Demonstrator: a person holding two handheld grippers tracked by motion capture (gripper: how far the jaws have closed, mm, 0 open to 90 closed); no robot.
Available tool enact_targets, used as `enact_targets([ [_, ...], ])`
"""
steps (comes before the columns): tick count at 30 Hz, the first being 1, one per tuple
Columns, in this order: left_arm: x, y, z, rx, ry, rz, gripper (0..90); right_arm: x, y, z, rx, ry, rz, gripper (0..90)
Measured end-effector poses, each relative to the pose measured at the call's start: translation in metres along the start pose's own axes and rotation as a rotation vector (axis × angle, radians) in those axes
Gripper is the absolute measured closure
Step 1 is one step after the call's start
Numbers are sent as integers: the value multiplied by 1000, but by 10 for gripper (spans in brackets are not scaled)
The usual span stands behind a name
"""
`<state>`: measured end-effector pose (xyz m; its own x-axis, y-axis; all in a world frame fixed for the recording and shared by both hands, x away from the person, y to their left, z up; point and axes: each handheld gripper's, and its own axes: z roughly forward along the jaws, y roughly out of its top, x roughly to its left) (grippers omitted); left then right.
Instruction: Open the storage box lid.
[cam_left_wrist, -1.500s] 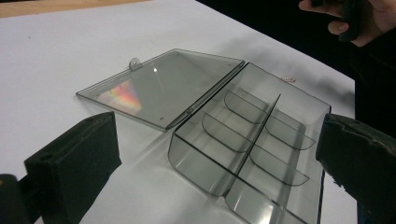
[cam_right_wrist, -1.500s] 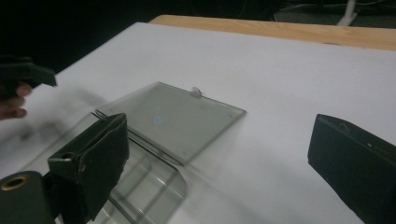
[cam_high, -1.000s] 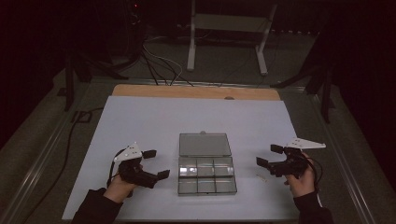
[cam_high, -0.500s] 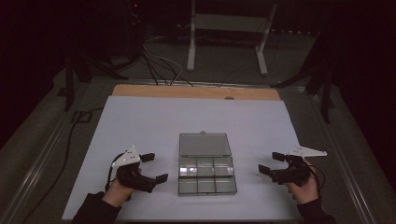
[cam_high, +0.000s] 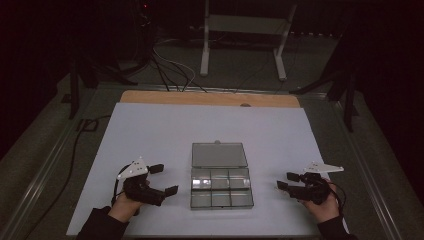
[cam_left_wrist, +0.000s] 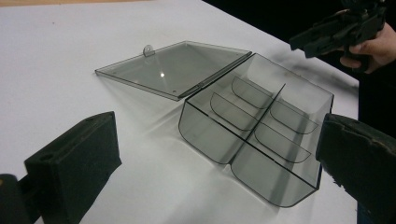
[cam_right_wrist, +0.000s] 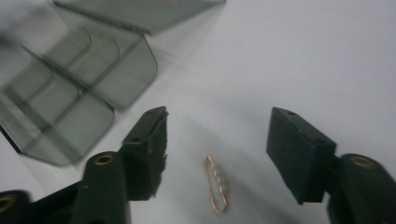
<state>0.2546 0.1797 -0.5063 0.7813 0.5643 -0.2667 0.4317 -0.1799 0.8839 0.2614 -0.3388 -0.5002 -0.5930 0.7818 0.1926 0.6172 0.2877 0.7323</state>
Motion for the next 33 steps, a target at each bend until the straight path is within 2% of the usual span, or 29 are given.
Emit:
enact_targets([
  [2, 1, 0, 0, 4, 3, -1, 8, 1, -3, 1, 20, 13, 1, 480],
  [4, 2, -1, 1, 12, 9, -11, 8, 1, -6, 2, 38, 8, 13, 508],
  [8, 3, -2, 0, 3, 9, -14, 8, 3, -11, 6, 81, -10, 1, 558],
  [10, 3, -2, -1, -2, 10, -16, 8, 5, -12, 9, 103, -15, -20, 592],
  [16, 3, -3, 0, 5, 14, -13, 8, 14, -12, 17, 162, -71, -103, 658],
  [17, 3, -3, 0, 3, 11, -14, 8, 14, -12, 17, 165, -87, -115, 659],
  [26, 4, -3, 0, 14, 19, -13, 8, 16, -11, 19, 192, -124, -163, 777],
  [29, 4, -2, 0, 9, 17, -13, 8, 18, -11, 20, 198, -133, -179, 853],
  [31, 4, -2, -1, 5, 19, -9, 8, 18, -11, 20, 198, -136, -172, 862],
  [33, 4, -2, -2, -2, 17, -7, 8, 16, -11, 19, 189, -127, -147, 864],
])
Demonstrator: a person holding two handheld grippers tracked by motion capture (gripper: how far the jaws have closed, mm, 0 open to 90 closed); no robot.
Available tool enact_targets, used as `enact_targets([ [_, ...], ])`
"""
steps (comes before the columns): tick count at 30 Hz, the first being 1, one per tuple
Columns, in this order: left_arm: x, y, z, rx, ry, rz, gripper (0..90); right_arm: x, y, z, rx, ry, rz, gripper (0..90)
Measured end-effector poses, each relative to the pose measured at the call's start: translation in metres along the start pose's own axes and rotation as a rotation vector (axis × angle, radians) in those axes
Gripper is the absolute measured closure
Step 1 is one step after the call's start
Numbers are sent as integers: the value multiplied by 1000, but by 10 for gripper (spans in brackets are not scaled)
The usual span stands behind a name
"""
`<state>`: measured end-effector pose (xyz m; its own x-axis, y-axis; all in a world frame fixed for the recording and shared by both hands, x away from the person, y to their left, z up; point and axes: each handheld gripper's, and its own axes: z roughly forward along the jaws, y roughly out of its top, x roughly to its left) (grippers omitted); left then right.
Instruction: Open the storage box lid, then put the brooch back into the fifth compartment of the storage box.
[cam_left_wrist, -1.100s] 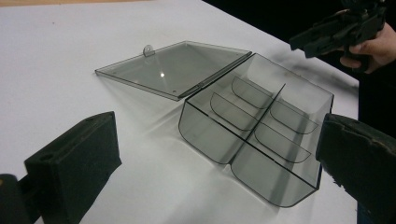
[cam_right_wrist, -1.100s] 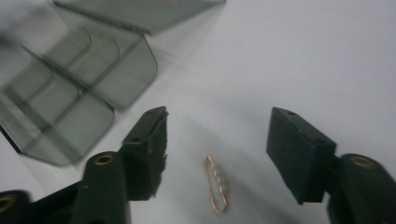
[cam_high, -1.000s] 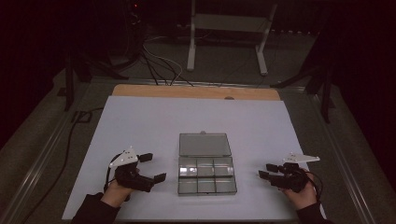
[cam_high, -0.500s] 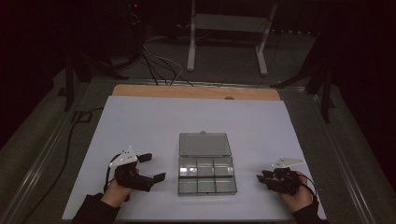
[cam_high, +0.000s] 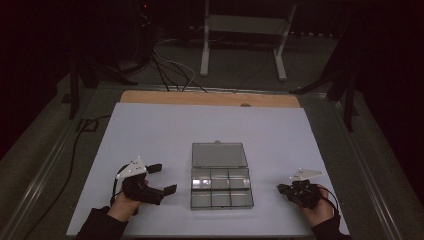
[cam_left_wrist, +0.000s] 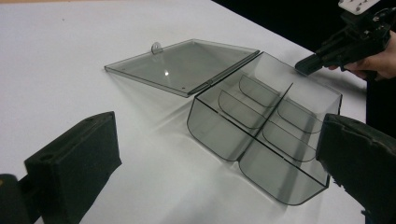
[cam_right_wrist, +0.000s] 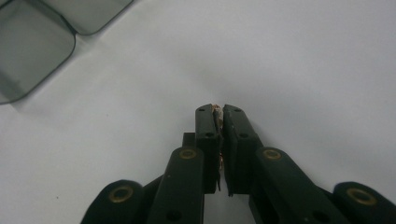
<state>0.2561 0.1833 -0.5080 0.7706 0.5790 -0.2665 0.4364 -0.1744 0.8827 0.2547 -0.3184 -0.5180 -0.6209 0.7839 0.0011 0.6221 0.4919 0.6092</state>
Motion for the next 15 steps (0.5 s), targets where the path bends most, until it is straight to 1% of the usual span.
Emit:
enact_targets([
  [1, 0, 0, 0, -1, 1, 0, 8, -1, 0, 0, -4, 1, 5, 864],
  [2, 0, 0, 0, 0, 2, 1, 8, -1, 0, 0, -11, 7, 19, 865],
  [5, 1, 0, 0, 2, 4, -1, 8, -3, 2, -1, -34, 29, 38, 870],
  [10, 1, -1, 0, 1, 4, -3, 8, -2, 5, -5, -50, 33, 35, 870],
  [13, 1, -1, 0, 1, 4, -2, 8, -4, 5, -7, -64, 42, 52, 870],
  [15, 1, -1, 0, 0, 6, -3, 8, -4, 6, -9, -70, 43, 54, 870],
])
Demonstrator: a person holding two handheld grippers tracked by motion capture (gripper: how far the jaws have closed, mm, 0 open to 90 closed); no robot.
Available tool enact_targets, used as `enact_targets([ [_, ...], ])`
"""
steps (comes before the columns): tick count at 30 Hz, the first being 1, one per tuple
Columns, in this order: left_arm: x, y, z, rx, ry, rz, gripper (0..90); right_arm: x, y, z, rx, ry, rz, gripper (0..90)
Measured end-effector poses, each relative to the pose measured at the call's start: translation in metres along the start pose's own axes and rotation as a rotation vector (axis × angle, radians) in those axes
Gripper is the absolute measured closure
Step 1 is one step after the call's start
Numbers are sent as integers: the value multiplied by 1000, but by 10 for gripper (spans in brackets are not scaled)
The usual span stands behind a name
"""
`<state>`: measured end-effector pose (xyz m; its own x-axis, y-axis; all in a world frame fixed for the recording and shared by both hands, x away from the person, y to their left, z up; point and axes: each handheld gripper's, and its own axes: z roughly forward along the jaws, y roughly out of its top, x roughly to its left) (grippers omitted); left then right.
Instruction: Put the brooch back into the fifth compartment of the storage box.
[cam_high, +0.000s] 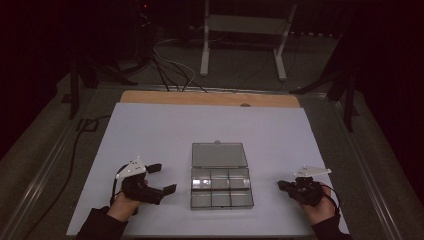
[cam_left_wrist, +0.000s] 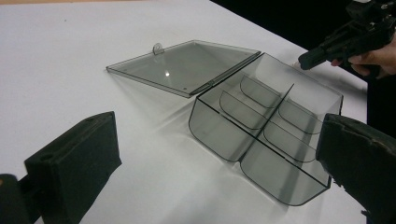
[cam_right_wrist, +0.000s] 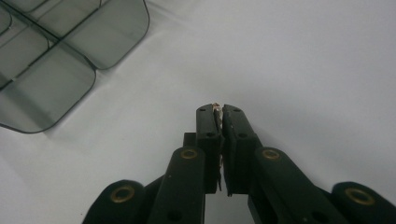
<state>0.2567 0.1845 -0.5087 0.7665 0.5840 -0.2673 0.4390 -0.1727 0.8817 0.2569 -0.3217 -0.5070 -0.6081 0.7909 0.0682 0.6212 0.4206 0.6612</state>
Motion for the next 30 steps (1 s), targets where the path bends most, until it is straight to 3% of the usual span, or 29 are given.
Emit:
enact_targets([
  [19, 1, 0, 1, 0, -4, -7, 8, 4, 17, -13, -82, 33, 13, 869],
  [30, 1, 0, 0, -7, -18, -8, 8, 9, 30, -17, -99, 40, 7, 868],
])
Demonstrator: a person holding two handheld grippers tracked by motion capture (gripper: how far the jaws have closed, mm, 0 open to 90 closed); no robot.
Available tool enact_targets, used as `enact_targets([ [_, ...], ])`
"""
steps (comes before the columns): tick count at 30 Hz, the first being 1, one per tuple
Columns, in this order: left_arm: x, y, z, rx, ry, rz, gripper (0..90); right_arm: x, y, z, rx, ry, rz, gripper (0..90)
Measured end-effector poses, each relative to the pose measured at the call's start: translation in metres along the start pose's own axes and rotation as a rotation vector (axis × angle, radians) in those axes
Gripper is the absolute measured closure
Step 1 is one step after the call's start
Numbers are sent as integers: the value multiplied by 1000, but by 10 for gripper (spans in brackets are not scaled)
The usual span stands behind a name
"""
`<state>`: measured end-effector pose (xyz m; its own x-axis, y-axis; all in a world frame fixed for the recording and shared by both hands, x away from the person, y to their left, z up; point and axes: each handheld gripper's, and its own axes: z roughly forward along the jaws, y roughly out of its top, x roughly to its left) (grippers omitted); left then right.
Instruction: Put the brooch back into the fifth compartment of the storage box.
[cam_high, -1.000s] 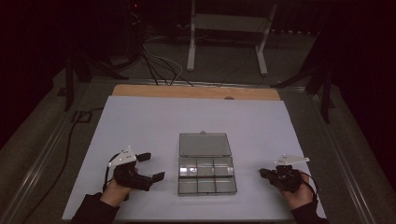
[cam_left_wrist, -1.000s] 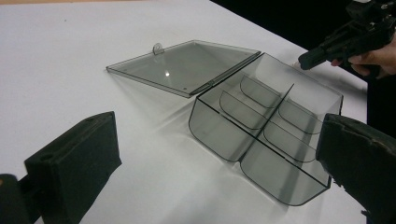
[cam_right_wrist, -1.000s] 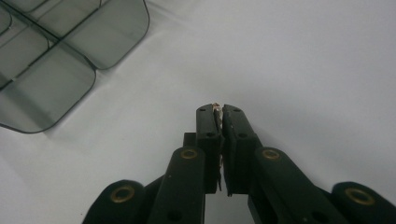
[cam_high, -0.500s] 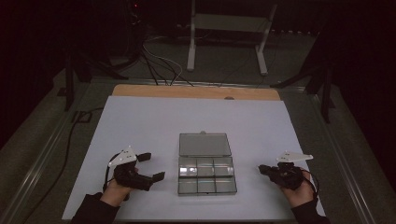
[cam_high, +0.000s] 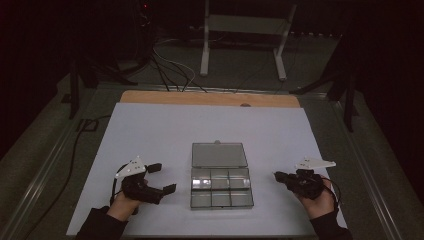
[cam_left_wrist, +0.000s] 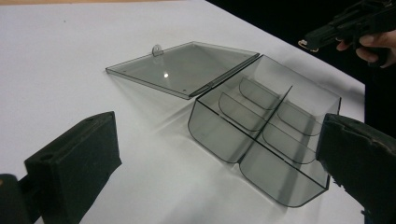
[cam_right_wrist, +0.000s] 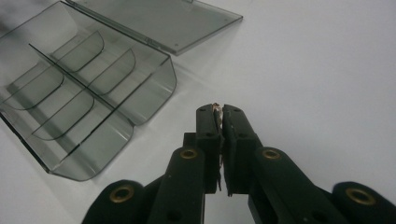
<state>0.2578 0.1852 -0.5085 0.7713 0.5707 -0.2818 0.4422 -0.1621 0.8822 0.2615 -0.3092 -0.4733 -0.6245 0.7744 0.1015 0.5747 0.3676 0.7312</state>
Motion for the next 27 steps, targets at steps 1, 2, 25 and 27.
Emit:
enact_targets([
  [1, 0, 0, 0, 1, 0, -1, 8, 0, 1, 0, -5, 4, -1, 868],
  [2, 0, 0, 0, 1, 1, 0, 8, 1, 2, 0, -6, 3, -1, 868],
  [25, -1, -1, -1, 7, 9, 1, 8, 24, 31, 1, -38, 67, -65, 867],
  [27, -1, -1, -1, 7, 9, 2, 8, 26, 33, 2, -37, 73, -71, 867],
])
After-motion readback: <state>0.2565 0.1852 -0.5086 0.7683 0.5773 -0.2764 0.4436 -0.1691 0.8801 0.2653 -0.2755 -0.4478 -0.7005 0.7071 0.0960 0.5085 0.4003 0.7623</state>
